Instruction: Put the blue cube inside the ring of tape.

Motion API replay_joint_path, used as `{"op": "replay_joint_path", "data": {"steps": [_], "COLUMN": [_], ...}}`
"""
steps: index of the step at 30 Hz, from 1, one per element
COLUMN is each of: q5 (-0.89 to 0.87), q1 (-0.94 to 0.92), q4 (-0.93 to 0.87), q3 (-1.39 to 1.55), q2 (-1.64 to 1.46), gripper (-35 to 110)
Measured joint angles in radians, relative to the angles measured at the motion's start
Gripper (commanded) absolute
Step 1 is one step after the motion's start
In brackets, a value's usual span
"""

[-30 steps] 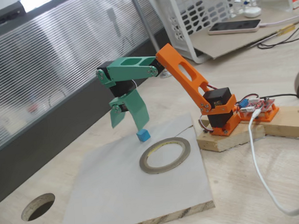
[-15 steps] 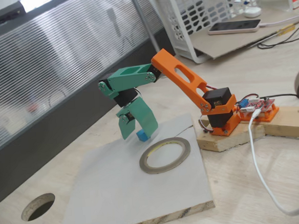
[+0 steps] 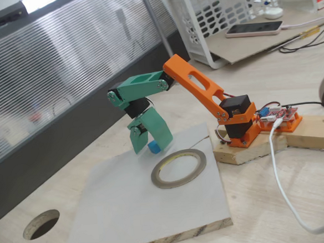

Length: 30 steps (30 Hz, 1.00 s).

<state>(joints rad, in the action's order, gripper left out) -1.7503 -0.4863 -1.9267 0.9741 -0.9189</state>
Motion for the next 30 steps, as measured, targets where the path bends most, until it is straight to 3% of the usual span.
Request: {"op": "replay_joint_path", "data": {"steps": [8, 20, 30], "q5": [0.0, 0.0, 0.0], "q1": [-0.002, 0.0, -0.002], "q4": [0.0, 0.002, 0.077], "q3": [0.0, 0.0, -0.008], "q2": [0.0, 0.0, 0.0], "gripper": [78, 51, 46]}}
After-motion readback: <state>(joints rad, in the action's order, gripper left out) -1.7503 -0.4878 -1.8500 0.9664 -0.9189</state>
